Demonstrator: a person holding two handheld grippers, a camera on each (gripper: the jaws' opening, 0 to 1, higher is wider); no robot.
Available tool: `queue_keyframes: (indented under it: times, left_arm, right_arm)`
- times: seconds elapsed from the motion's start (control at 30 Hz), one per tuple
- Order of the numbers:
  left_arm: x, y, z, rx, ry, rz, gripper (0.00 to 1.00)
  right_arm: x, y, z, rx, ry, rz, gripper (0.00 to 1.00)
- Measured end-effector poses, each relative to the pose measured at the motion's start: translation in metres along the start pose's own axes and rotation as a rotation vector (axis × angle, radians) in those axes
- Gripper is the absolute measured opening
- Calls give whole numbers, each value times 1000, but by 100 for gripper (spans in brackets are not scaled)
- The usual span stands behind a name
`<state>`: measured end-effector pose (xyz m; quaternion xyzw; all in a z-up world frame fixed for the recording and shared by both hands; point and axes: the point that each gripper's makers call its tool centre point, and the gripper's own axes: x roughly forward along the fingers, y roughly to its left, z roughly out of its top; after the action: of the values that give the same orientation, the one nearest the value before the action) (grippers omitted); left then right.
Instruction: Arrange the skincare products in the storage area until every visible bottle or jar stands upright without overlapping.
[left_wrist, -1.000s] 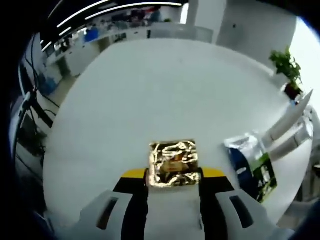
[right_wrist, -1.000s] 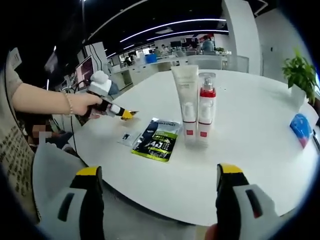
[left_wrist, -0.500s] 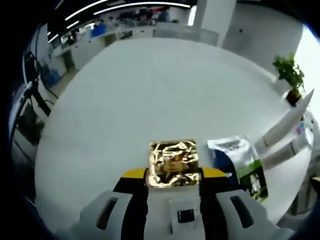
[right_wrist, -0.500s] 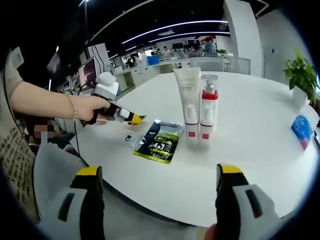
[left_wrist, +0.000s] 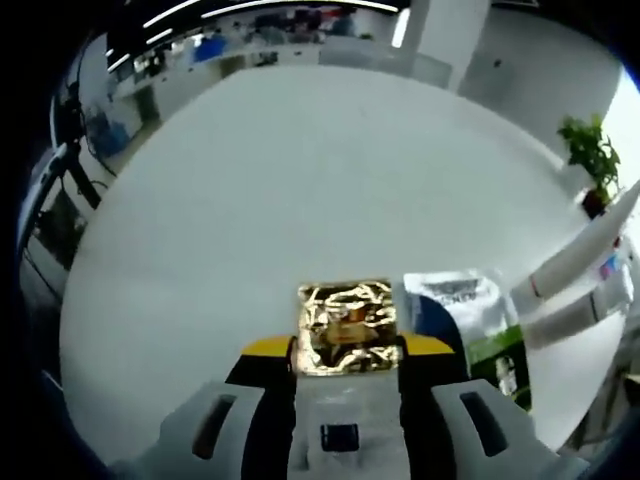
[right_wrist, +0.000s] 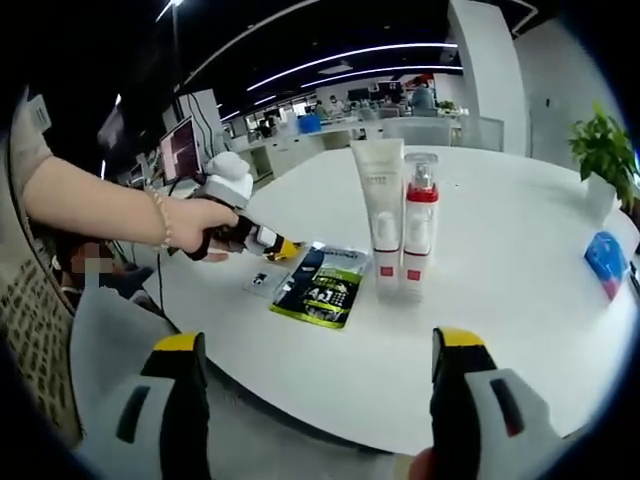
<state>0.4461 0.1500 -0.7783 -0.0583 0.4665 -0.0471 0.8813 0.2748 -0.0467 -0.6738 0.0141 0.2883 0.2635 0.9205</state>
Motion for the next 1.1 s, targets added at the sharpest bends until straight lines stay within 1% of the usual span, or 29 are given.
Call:
queue_keyframes:
  times: [0.07, 0.1, 0.17, 0.27, 0.57, 0.93, 0.97, 1.0, 1.07, 1.1]
  left_arm:
    - [-1, -1, -3, -6, 7, 9, 36]
    - [-1, 0, 0, -4, -6, 14, 36]
    - [-3, -1, -1, -6, -7, 18, 36]
    - [-2, -2, 1, -17, -10, 16, 37]
    - [0, -3, 2, -11, -16, 21, 37]
    - [1, -2, 2, -8, -13, 15, 40]
    - [0, -2, 3, -5, -15, 17, 41]
    - [-2, -2, 6, 9, -37, 17, 41]
    - [-4, -3, 11, 50, -61, 7, 42]
    - [-5, -3, 12, 51, -63, 2, 42]
  right_arm:
    - [0, 0, 0, -1, 1, 3, 94]
    - [0, 1, 0, -1, 1, 4, 94]
    - [0, 2, -1, -4, 4, 9, 94]
    - [1, 3, -1, -9, 9, 14, 94]
    - [1, 3, -1, -5, 10, 13, 94]
    - [1, 3, -1, -5, 9, 10, 94]
    - [1, 3, -1, -6, 9, 10, 94]
    - [1, 3, -1, -6, 10, 10, 94]
    - [1, 4, -1, -8, 11, 9, 94]
    - [1, 4, -1, -8, 11, 9, 94]
